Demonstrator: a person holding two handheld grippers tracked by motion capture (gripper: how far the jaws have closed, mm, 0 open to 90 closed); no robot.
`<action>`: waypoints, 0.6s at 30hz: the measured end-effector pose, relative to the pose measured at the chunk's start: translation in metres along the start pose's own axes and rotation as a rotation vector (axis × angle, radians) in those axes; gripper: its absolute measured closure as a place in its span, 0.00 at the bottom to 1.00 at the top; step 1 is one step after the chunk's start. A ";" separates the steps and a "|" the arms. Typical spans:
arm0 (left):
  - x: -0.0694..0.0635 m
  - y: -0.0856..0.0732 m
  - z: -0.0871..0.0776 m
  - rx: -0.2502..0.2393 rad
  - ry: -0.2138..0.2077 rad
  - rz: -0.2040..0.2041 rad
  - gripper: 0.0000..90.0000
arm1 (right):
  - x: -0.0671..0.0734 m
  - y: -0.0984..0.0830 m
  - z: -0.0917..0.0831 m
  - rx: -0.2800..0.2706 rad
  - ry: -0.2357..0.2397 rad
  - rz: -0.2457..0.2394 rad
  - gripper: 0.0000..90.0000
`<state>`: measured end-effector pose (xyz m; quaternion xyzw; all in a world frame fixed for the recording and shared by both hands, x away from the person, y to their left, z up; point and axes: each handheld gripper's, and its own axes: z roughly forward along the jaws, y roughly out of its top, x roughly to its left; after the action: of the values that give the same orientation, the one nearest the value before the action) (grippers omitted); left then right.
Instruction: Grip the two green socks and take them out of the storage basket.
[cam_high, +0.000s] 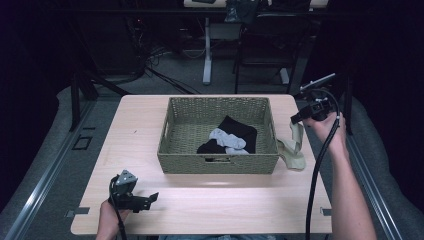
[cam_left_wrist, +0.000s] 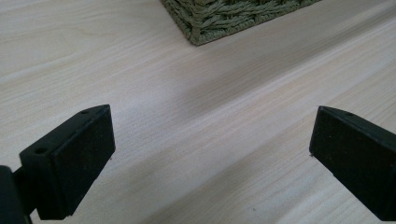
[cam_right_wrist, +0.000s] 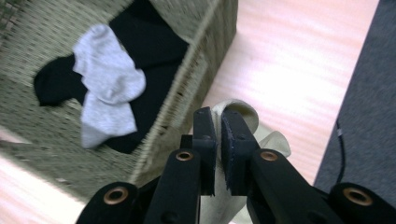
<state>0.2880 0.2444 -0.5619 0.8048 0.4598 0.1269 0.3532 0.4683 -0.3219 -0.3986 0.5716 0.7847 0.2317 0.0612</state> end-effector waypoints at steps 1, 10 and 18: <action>0.000 0.000 0.000 0.000 0.000 -0.001 0.00 | -0.003 -0.003 0.007 0.005 0.005 0.013 0.95; 0.000 0.000 0.001 -0.003 0.004 -0.001 0.00 | -0.021 -0.021 0.051 0.032 0.022 0.067 0.95; 0.000 0.000 0.000 -0.001 0.006 -0.002 0.00 | -0.029 -0.031 0.089 0.068 -0.003 0.107 0.95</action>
<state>0.2881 0.2447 -0.5623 0.8039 0.4615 0.1291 0.3524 0.4827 -0.3300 -0.4954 0.6148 0.7605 0.2069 0.0303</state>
